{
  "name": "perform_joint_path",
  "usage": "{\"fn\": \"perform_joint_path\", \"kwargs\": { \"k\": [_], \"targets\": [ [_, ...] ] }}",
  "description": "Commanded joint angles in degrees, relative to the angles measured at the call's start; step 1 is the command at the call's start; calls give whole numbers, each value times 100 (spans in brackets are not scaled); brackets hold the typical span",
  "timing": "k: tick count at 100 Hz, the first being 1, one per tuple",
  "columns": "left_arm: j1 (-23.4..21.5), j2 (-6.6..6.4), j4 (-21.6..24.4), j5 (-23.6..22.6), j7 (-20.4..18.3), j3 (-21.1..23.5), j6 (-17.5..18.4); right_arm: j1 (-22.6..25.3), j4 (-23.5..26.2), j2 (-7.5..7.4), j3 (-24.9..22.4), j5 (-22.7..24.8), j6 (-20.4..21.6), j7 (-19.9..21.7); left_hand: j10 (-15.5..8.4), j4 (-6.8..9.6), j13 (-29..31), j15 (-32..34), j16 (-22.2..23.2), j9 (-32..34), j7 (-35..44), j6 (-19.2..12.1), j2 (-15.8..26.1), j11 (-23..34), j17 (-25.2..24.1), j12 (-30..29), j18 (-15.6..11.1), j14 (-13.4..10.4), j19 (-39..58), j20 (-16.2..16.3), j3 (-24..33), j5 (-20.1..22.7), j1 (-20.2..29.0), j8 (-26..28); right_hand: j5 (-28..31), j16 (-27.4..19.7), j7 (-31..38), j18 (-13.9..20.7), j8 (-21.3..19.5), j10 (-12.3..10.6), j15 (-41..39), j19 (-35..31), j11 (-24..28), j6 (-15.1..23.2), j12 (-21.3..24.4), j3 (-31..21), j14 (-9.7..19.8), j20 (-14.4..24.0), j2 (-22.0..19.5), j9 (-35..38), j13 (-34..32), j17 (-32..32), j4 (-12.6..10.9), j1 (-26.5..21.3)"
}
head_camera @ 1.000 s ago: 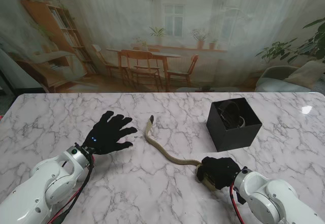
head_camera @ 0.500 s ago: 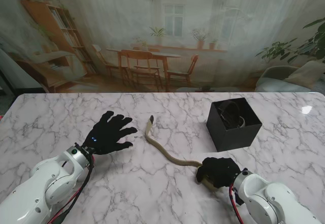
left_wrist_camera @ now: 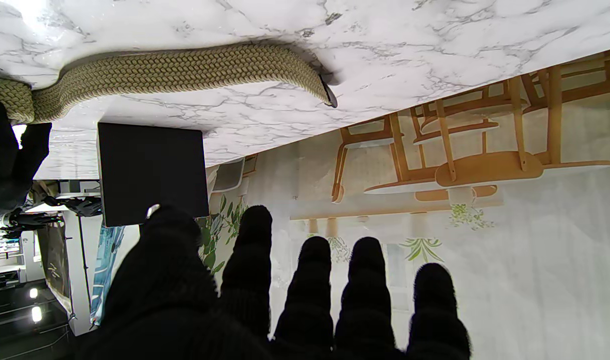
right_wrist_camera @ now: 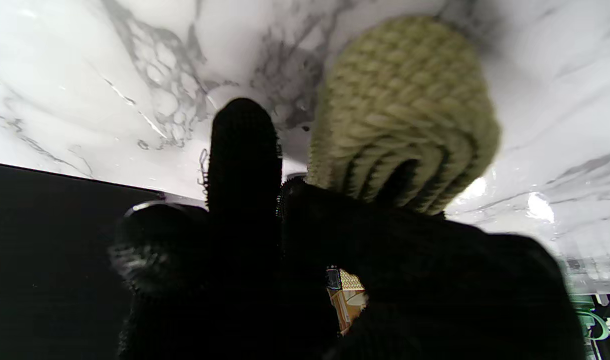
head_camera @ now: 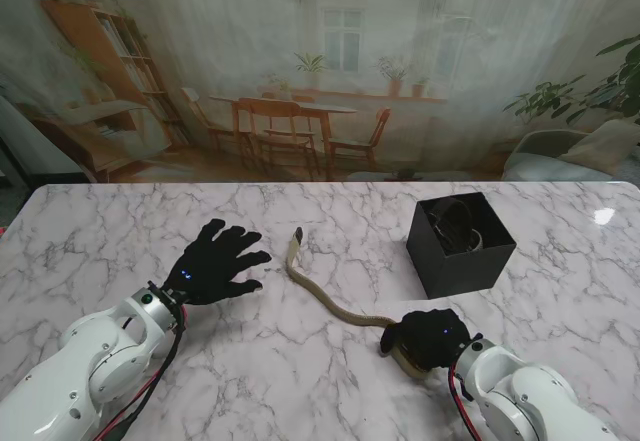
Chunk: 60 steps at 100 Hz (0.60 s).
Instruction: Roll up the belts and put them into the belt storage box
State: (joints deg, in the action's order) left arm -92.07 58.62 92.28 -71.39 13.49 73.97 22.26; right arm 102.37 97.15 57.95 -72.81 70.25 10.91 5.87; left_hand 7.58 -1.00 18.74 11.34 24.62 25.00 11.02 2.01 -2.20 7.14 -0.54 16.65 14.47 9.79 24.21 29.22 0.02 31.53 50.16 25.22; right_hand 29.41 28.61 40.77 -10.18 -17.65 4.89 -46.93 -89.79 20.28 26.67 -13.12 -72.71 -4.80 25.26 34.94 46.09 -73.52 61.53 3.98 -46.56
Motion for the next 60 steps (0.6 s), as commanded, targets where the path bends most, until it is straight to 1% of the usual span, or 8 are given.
{"fn": "perform_joint_path", "kwargs": {
  "k": [1,17,24,28,32,37,56,60],
  "targets": [
    [12,2,-12,-14,-82,-25,21,12,-92,-7,30,11,-24,74,45,8,34,-152,18,-154,-32,30,285,-50,-103,45,210,5,-184,54,-158,-140,56,2,178,8,89,780,121,-301,-280,-220,79,-607,-21,507,30,17,72,135,-152,264,169,317],
    [18,0,-13,-17,-90,-32,27,2,-97,-18,40,58,6,110,49,7,30,-156,15,-155,-29,33,287,-52,-111,44,205,-2,-191,51,-159,-134,42,4,385,6,77,793,126,-479,-192,-110,99,-759,-32,586,127,-13,227,144,-166,242,159,389],
    [20,0,-15,-19,-87,-35,29,1,-112,-23,35,113,43,70,50,9,31,-156,15,-154,-28,35,288,-53,-111,43,210,-2,-193,51,-155,-134,47,4,506,19,68,622,69,-538,-138,-65,153,-952,-61,1044,131,-35,453,130,-169,226,196,971],
    [22,-1,-16,-22,-85,-36,28,5,-120,-23,39,135,43,28,47,8,28,-158,14,-152,-28,28,290,-53,-108,43,213,-6,-193,51,-155,-134,43,4,699,23,78,313,-56,-552,-87,-13,222,-1005,-94,1200,121,-87,451,108,-168,196,233,1394],
    [22,0,-16,-21,-85,-36,27,2,-145,-20,49,138,35,-43,46,8,27,-159,14,-153,-28,27,288,-53,-112,43,212,-5,-196,50,-155,-132,43,5,851,-24,213,25,-49,-545,87,97,300,-1014,-132,1571,75,-184,474,48,-158,124,601,1601],
    [21,0,-14,-20,-86,-36,25,1,-158,-18,53,137,28,-80,50,9,32,-157,15,-151,-25,27,284,-52,-106,44,209,0,-195,50,-155,-127,45,6,973,-91,555,-194,-125,-509,396,137,389,-984,-193,1921,43,-215,489,-86,-131,-50,822,1664],
    [25,-1,-13,-23,-89,-43,20,-4,-190,-13,72,82,9,-93,42,8,25,-159,15,-159,-28,28,293,-54,-110,44,210,-1,-202,50,-155,-136,37,5,1076,28,1421,-1033,-1046,-374,1600,740,327,-906,-209,2573,-59,-185,502,-690,934,-1175,946,1675],
    [26,-1,-13,-24,-88,-44,20,-1,-196,-7,81,36,-12,-96,48,7,22,-160,14,-155,-28,28,293,-53,-108,44,211,0,-201,51,-158,-135,32,6,1118,-97,1511,-1392,-1179,-195,2041,1163,262,-981,-149,2642,-127,-209,506,-791,1286,-1648,944,1694]
  ]
}}
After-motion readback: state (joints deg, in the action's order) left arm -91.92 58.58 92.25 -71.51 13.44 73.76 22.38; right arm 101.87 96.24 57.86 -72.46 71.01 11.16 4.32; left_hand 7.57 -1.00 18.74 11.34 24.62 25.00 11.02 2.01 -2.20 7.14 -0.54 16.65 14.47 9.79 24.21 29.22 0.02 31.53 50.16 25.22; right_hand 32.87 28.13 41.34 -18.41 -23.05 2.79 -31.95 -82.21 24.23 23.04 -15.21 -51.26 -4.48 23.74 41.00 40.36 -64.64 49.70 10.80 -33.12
